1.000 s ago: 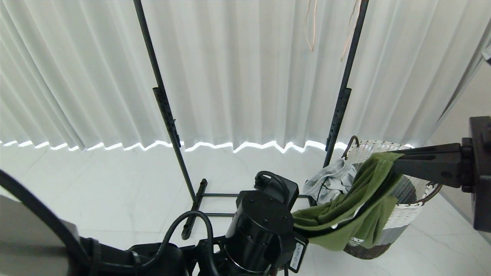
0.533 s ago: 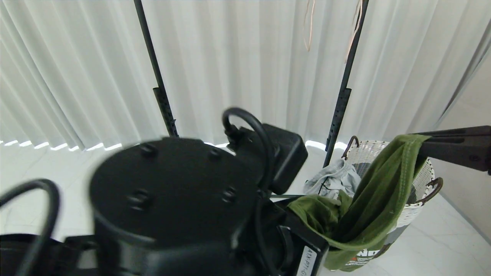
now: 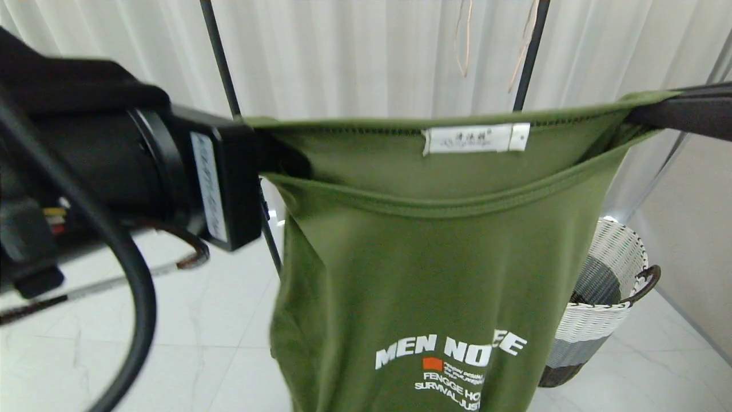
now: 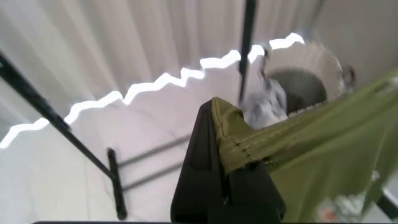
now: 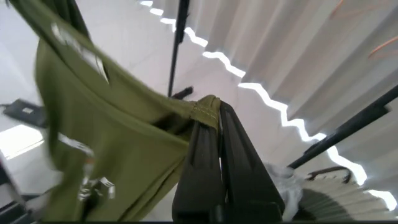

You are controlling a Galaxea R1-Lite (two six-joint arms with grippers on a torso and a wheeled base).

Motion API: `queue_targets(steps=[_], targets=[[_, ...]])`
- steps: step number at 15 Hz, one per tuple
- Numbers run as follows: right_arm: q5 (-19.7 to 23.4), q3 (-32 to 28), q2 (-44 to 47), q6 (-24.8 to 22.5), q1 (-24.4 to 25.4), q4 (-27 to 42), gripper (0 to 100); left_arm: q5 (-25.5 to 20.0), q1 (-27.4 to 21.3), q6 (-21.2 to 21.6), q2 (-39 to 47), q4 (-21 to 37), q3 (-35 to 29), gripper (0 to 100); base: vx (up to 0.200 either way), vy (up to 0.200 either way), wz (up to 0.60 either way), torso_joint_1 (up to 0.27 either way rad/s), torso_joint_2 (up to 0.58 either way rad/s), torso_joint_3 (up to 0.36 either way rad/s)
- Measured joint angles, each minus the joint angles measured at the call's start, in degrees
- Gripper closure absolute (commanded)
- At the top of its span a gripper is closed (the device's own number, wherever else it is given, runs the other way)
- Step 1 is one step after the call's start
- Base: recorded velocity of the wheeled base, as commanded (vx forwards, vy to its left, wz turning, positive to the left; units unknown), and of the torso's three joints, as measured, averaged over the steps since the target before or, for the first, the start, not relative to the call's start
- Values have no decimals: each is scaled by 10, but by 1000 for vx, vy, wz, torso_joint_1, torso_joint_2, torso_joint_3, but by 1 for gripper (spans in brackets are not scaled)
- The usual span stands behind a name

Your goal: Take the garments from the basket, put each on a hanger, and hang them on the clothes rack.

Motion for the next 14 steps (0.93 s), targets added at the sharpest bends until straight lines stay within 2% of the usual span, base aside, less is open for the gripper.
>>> queue_targets(steps=[2, 3, 5, 8, 10, 14], targets=[[-12, -35, 10, -7, 0, 2, 100, 5, 24, 26, 1, 7, -61, 100, 0, 0, 0, 0, 0, 0], [-13, -54, 17, -7, 0, 5, 100, 6, 37, 39, 3, 29, -80, 100, 0, 0, 0, 0, 0, 0], [-22, -85, 28, -7, 0, 27, 100, 6, 49, 45, 0, 60, -86, 100, 0, 0, 0, 0, 0, 0], [-34, -87, 28, -8, 0, 55, 100, 4, 51, 48, -2, 63, -79, 100, 0, 0, 0, 0, 0, 0], [-39, -97, 25, -8, -1, 58, 100, 2, 51, 50, 5, 62, -108, 100, 0, 0, 0, 0, 0, 0], [-63, -105, 4, -7, -40, 122, 100, 2, 51, 52, 24, 62, -134, 100, 0, 0, 0, 0, 0, 0]])
